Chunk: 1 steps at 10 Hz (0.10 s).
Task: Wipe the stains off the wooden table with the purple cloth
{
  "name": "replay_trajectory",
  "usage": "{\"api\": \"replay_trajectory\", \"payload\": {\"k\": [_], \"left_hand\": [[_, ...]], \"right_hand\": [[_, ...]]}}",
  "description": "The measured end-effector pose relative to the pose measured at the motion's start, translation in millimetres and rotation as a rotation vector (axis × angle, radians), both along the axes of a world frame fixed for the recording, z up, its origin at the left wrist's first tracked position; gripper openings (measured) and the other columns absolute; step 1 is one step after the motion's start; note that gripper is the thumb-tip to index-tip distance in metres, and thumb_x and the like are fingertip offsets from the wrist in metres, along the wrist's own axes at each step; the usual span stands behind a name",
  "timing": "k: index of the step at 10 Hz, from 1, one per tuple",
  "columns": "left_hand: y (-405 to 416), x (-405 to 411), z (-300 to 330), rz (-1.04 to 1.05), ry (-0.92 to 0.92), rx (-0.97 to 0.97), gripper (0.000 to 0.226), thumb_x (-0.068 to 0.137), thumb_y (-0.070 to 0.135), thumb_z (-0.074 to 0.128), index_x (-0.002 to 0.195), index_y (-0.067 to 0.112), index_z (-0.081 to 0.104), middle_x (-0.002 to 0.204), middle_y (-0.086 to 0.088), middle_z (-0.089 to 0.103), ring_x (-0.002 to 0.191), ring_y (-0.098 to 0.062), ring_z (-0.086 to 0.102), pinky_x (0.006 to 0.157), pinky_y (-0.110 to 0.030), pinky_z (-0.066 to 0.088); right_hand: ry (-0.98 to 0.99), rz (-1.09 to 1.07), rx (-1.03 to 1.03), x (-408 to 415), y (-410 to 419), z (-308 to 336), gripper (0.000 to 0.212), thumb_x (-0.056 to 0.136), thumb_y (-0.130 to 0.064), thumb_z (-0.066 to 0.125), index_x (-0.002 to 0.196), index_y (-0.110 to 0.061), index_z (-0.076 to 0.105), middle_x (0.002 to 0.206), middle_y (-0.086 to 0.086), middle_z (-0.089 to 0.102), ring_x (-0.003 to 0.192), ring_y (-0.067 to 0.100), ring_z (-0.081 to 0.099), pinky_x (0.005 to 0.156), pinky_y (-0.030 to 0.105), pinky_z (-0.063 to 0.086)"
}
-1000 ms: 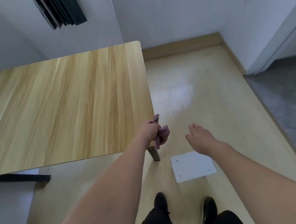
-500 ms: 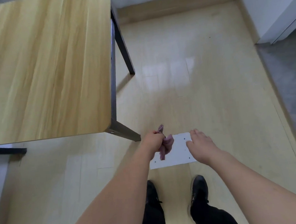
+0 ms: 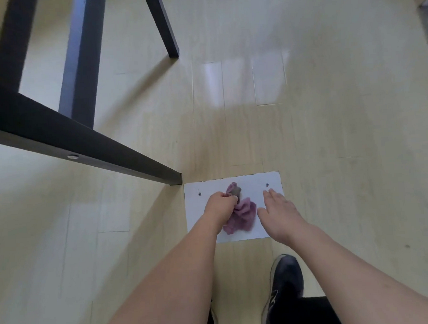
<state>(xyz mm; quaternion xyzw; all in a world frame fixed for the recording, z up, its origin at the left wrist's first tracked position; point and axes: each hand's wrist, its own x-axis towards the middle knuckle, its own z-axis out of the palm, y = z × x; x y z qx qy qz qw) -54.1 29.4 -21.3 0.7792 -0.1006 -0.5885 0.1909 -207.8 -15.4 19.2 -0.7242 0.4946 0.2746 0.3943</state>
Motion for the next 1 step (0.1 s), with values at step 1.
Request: {"api": "replay_trajectory", "payload": {"k": [1], "left_hand": [[2.5, 2.6, -14.6, 0.008, -0.048, -0.018, 0.015, 0.085, 0.024, 0.057, 0.094, 0.012, 0.057, 0.09, -0.008, 0.059, 0.077, -0.023, 0.055, 0.071, -0.035, 0.047]], "right_hand": [[-0.02, -0.016, -0.027, 0.5, 0.7, -10.7, 0.06, 0.102, -0.028, 0.02, 0.154, -0.007, 0.0, 0.163, 0.009, -0.003, 0.15, 0.02, -0.002, 0.121, 0.04, 0.002]]}}
